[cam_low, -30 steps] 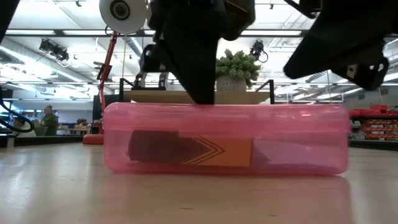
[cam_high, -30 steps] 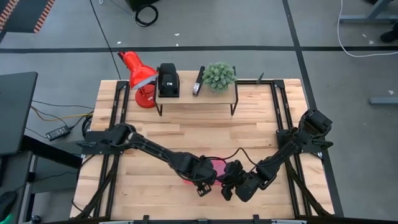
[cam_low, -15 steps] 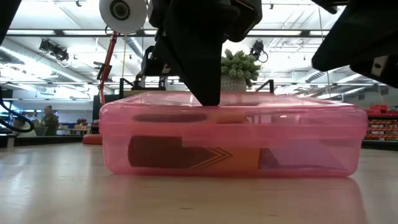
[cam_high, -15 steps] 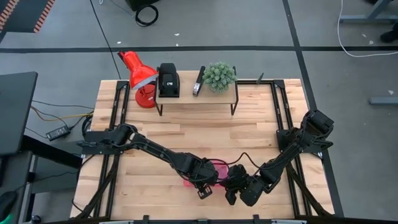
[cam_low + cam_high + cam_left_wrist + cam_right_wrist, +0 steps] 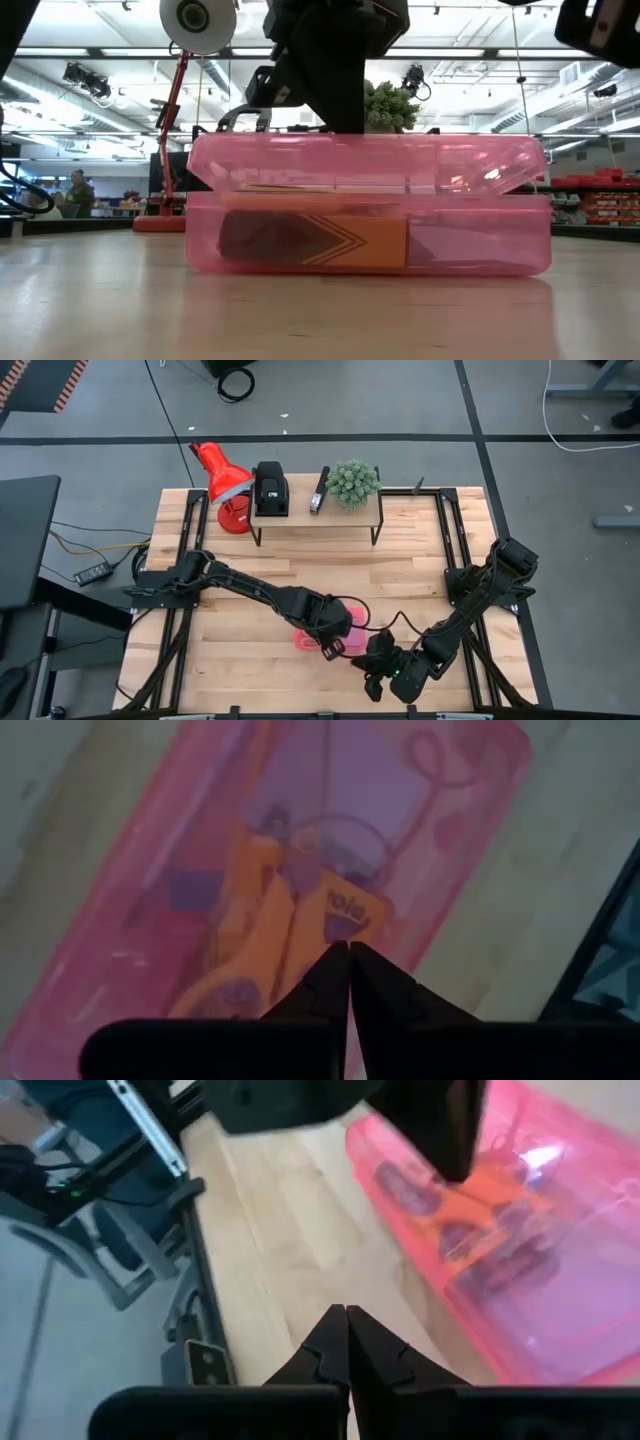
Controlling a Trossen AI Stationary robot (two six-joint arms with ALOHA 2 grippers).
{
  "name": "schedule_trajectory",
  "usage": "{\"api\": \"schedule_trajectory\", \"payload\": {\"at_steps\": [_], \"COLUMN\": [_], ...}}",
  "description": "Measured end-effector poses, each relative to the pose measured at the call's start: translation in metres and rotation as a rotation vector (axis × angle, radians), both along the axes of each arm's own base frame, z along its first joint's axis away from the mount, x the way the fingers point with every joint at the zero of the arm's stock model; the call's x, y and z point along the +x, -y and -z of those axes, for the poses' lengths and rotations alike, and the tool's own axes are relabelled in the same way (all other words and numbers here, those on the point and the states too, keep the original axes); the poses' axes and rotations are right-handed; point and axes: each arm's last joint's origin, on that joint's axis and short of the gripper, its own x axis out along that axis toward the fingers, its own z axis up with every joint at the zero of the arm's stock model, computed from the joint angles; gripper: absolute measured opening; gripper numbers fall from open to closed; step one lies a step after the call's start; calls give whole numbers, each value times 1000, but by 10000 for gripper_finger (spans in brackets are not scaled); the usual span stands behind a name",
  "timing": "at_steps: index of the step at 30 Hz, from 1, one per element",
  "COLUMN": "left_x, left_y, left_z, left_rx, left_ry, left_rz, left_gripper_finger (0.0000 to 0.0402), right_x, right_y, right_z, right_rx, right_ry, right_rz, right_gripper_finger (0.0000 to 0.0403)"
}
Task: Pack school essentials
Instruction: Close the pink supply box
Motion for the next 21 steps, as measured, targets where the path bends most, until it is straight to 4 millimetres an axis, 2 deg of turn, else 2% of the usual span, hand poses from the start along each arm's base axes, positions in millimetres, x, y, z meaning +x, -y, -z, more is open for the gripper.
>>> {"api": "schedule_trajectory", "payload": {"at_steps": [6,12,16,21], "left_x": [0,6,10,16], "left_y": [6,17,15,5], "left_z": [1,29,41,43], "left_rx": [-5,17,-22,-29], "left_ry": [8,-31,-67,-55], "left_rz": [14,77,90,67], "left_gripper_finger": [14,17,11,13], "right_x": [0,-4,-5,-5], "right_y": [1,5,4,4], "right_z": [-8,-4,-4,-4], "right_rx": [-57,-73,-67,-65], "right_ry": [-26,-68,-70,-70], "right_rz": [27,64,70,69], "right_gripper_finger": [6,6,6,6]}}
